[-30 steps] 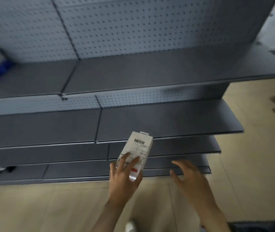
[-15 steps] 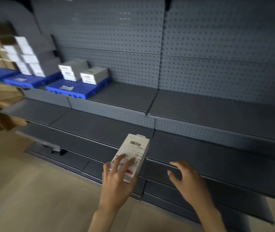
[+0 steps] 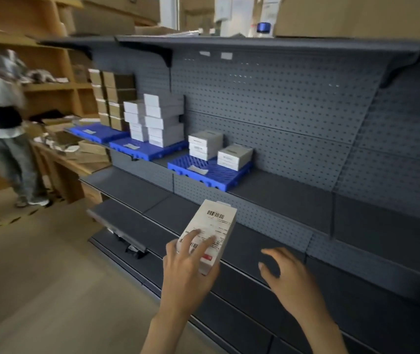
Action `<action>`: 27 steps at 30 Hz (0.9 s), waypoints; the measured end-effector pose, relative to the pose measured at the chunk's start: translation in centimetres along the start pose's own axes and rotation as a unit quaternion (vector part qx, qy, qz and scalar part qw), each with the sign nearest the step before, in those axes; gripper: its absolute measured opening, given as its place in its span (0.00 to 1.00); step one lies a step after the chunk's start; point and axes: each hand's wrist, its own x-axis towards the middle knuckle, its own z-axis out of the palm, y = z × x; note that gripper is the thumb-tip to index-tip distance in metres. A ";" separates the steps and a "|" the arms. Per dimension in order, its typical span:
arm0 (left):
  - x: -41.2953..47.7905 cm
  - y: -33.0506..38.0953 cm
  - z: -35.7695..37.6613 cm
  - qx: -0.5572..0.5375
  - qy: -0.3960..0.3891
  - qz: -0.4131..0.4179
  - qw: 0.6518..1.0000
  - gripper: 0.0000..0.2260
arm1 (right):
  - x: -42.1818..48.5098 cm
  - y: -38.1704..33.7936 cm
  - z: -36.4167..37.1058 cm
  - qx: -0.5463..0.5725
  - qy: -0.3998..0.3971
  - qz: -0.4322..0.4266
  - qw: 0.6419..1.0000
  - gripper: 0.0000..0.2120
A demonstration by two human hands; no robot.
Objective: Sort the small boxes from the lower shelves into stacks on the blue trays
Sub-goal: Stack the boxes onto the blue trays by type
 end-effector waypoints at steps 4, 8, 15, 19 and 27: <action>3.6 -4.0 -1.9 0.011 0.020 -0.011 1.000 0.21 | 4.1 -4.0 2.1 -0.008 0.006 -0.026 1.000 0.17; 7.7 -7.8 -2.9 0.029 0.031 -0.014 0.999 0.21 | 9.0 -6.9 4.2 -0.006 0.003 -0.047 0.999 0.16; 18.1 -14.9 -2.9 0.041 0.040 -0.030 0.998 0.22 | 19.9 -10.6 8.5 -0.017 0.019 -0.059 0.998 0.16; 24.4 -18.1 -3.1 0.044 0.064 -0.031 0.997 0.22 | 26.9 -12.6 10.4 0.003 0.018 -0.077 0.997 0.17; 35.8 -25.2 -4.8 0.079 0.104 -0.034 0.991 0.21 | 39.5 -16.8 14.7 0.036 -0.002 -0.104 0.994 0.15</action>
